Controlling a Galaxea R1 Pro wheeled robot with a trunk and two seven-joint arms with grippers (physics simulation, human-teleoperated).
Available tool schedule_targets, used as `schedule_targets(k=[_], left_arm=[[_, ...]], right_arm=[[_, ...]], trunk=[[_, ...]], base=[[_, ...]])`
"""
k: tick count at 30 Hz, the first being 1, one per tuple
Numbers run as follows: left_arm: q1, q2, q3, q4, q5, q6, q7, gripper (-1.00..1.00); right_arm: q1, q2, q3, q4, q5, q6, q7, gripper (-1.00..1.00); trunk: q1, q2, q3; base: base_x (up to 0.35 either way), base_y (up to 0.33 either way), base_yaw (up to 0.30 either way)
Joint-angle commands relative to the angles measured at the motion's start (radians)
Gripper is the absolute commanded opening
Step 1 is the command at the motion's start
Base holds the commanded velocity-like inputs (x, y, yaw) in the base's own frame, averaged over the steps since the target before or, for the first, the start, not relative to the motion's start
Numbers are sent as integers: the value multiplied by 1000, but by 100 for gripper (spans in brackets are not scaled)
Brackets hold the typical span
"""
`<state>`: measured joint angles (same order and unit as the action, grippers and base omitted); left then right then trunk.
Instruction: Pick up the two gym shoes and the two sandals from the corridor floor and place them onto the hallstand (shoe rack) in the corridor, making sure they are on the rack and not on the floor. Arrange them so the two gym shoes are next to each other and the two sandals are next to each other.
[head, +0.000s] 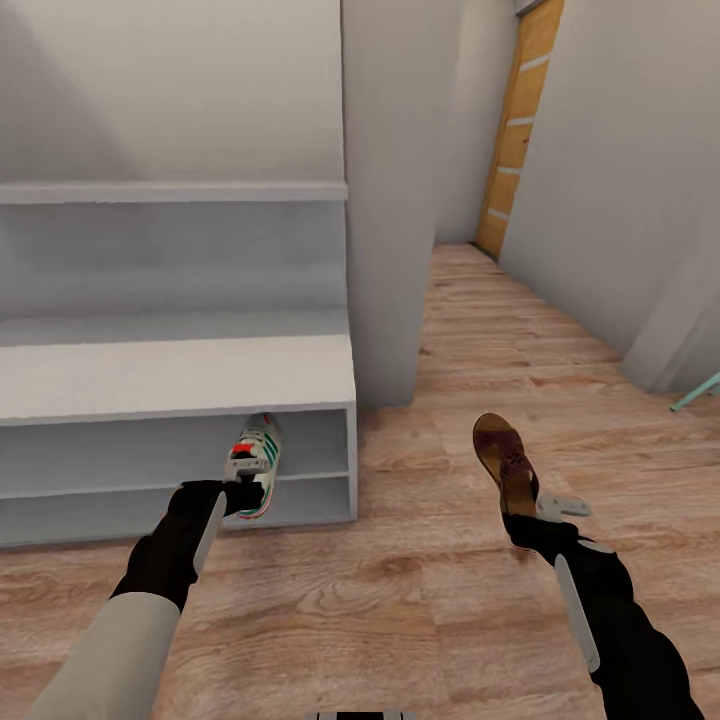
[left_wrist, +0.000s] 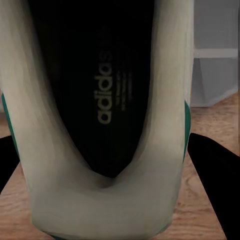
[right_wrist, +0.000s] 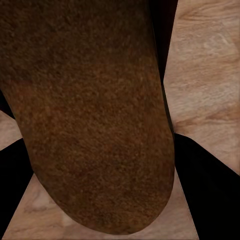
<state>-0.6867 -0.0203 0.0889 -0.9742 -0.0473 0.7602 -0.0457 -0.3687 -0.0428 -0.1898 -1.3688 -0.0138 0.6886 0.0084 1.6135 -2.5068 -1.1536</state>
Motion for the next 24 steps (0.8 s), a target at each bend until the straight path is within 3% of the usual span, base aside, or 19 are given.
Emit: schedule_targets(k=[1,18,22,23,24], left_arm=[[-1,-1,3,-1,-5,5,-5,-100],[-1,-1,2,1,-5,0,-6,-100],[-1,-1,1,60,-6,-22,-6,-100],[-1,-1,0,83,-7,-42,-6,-100],[-1,0,0,150,-8,-106,-6,-100]], right_arm=[[0,0,0,-1,-2,5,1,-100],[-1,0,0,-1,-2,5,1,-100],[0,0,0,-1,-2,5,1,-100],[-1,0,0,-1,-2,5,1,-100],[0,0,0,-1,-2,5,1,-100]], trunk=[[0,0,-1],[0,0,-1],[0,0,-1],[0,0,-1],[0,0,-1]], base=[[338,-93,0],[48,-13,0],[0,0,0],[0,0,0],[0,0,0]])
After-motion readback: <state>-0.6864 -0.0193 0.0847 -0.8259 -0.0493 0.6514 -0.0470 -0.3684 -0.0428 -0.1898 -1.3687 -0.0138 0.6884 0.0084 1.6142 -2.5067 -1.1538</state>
